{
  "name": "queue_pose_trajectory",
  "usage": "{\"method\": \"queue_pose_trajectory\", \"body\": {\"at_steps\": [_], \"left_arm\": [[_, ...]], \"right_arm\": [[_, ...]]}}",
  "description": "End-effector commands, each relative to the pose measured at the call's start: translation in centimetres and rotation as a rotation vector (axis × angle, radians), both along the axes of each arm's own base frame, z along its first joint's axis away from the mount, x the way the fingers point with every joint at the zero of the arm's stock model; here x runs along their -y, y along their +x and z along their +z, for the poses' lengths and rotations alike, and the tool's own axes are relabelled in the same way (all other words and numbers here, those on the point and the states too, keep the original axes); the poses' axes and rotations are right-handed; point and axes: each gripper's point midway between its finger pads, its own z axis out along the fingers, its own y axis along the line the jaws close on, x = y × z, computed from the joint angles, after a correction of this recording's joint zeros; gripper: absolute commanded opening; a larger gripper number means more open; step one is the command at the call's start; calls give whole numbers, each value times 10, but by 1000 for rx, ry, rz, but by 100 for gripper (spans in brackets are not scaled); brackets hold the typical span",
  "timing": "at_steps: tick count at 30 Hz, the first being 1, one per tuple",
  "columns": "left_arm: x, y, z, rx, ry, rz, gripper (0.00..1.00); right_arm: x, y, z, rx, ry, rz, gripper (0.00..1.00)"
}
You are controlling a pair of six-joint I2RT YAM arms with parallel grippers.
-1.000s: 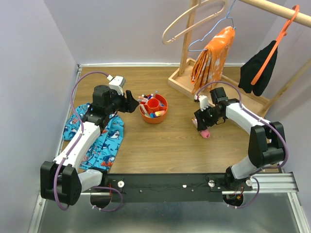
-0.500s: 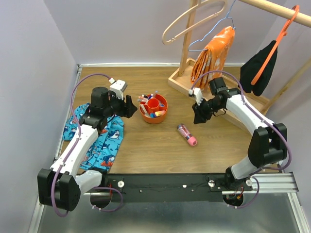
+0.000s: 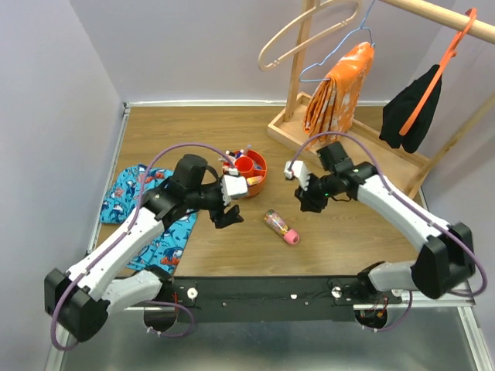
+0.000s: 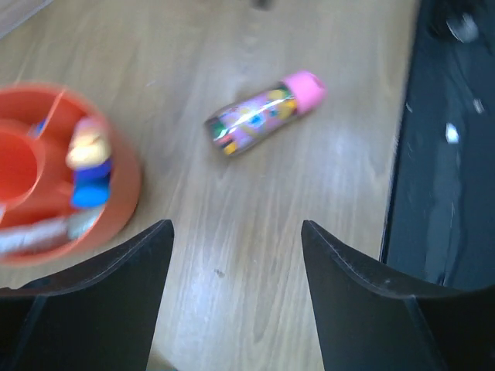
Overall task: Sort the stationery into containers
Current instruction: Pick up the stationery from the center of the board.
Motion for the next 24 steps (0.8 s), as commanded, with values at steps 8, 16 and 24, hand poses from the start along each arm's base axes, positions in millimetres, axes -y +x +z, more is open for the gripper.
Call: {"method": "queue_pose_trajectory", "body": {"at_steps": [8, 16, 24], "left_arm": [[57, -23, -64, 236, 273, -634, 78], [102, -30, -89, 254, 325, -807, 77], [141, -37, -118, 190, 421, -934, 75]], "right_arm": [[19, 59, 115, 298, 282, -530, 61], [27, 51, 145, 264, 382, -661, 66], [50, 54, 163, 333, 401, -775, 67]]}}
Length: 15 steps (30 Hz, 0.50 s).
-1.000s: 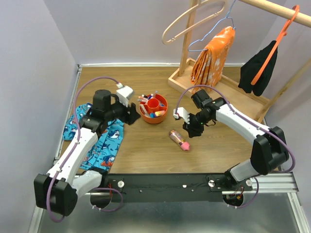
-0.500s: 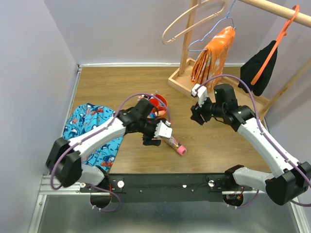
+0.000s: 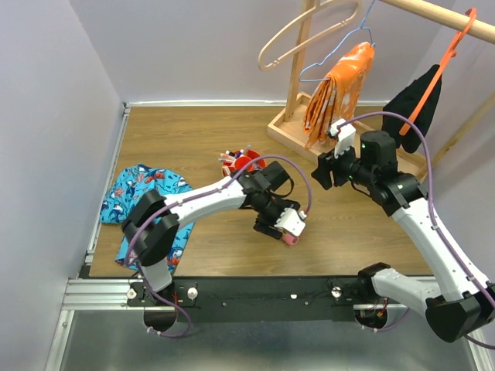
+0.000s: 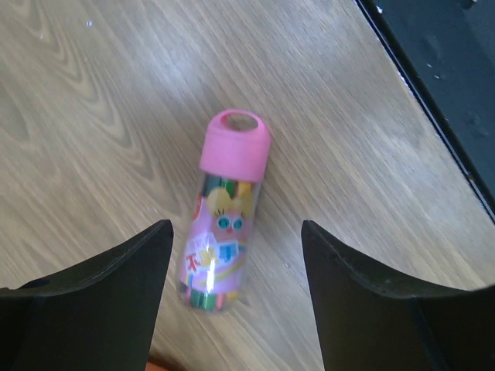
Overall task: Sort the stationery into containers
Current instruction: Pick up the stationery from the center of the board.
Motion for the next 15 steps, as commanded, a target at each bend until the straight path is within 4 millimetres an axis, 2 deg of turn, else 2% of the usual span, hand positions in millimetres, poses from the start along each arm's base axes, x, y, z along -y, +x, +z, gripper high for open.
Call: {"method": "queue_pose_trajectory", "body": {"at_steps": [1, 3, 4, 9, 15], "left_arm": [[21, -3, -14, 3, 86, -78, 74], [23, -5, -27, -13, 139, -85, 73], [28, -7, -26, -9, 142, -96, 72], [25, -6, -54, 8, 246, -93, 70], [34, 4, -71, 31, 287, -53, 67]], "right_arm": [[18, 7, 22, 51, 27, -110, 67], [24, 7, 20, 47, 15, -128, 67], [26, 6, 23, 55, 17, -133, 67], [30, 6, 30, 79, 18, -153, 67], [36, 10, 30, 85, 27, -183, 67]]}}
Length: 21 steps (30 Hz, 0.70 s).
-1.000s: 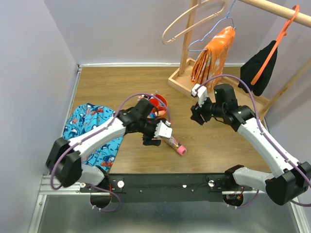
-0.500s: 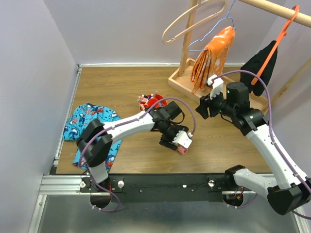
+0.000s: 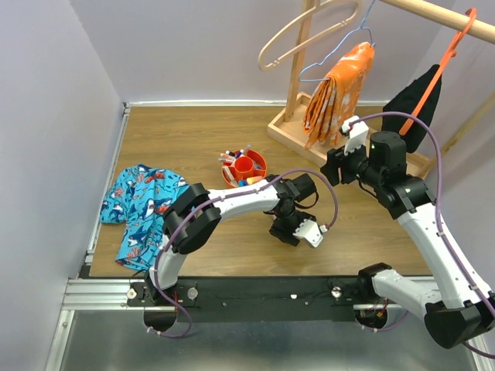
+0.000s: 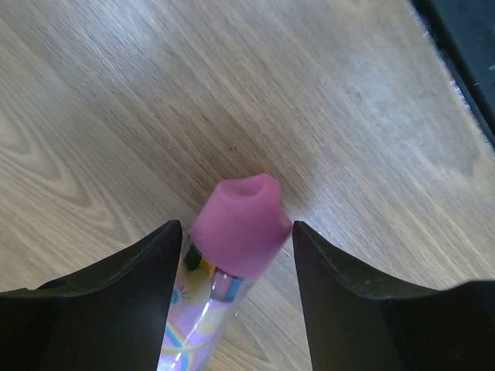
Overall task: Sort the stationery into containers
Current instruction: Pick up the stationery from the center of the board.
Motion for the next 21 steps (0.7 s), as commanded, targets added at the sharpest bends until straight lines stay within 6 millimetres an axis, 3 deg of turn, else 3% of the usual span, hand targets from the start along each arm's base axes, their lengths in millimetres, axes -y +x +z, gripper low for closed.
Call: {"method": "queue_pose_trajectory", "body": {"at_steps": [1, 11, 21], "left_arm": [[-2, 8, -18, 37, 81, 34, 66], [-21, 12, -38, 91, 144, -27, 60], [-45, 16, -41, 158, 184, -77, 64]], "right_arm": [[10, 4, 18, 44, 23, -59, 67], [10, 7, 12, 35, 34, -59, 67], [7, 10, 8, 23, 45, -56, 68]]}}
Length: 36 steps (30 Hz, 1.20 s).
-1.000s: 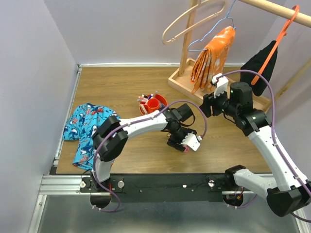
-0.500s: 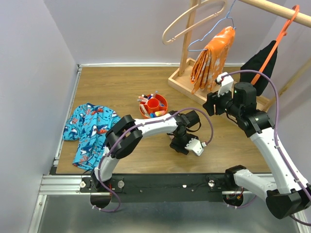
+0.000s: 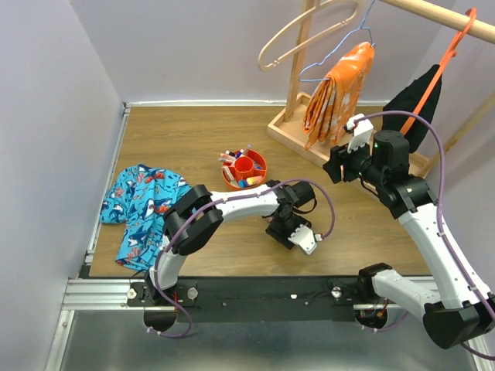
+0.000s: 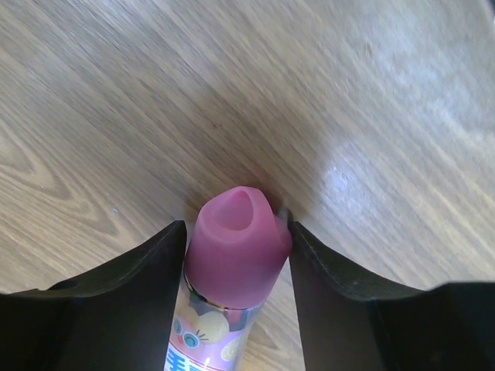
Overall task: Sort the stationery into containers
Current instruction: Pick up the stationery from the center of the board.
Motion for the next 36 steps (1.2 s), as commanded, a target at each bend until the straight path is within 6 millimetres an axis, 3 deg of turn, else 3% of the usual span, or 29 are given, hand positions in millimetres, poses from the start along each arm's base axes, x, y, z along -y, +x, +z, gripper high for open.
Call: {"method": "queue_pose_trajectory", "body": {"at_steps": [1, 10, 15, 21, 23, 27, 28, 29, 32, 34, 36], "left_arm": [[-35, 6, -20, 58, 117, -42, 64], [-45, 17, -19, 54, 156, -123, 68], [-51, 24, -22, 55, 178, -115, 65], [-37, 11, -17, 13, 147, -103, 53], [-34, 7, -17, 4, 142, -95, 45], [-27, -1, -9, -51, 145, -58, 16], [-26, -2, -3, -67, 140, -49, 5], [-24, -4, 11, -86, 133, -33, 1], [-9, -6, 59, -139, 8, 8, 0], [4, -8, 105, -187, -128, 52, 0], [8, 5, 147, -233, -242, 174, 0]], "right_arm": [[-1, 5, 4, 13, 30, -10, 68], [-3, 6, 2, 2, 38, -4, 68], [-4, 7, 1, 3, 46, -1, 68], [-4, 5, -3, -2, 42, 2, 68], [-4, 5, -5, -8, 43, 4, 67], [-3, 5, -4, -1, 33, 3, 63], [-1, 5, -4, 1, 28, 0, 63], [1, 5, -2, 6, 23, -12, 62], [4, 6, -2, 15, 15, -22, 61], [5, 6, -2, 16, 12, -25, 61], [5, 6, -3, 13, 11, -25, 61]]}}
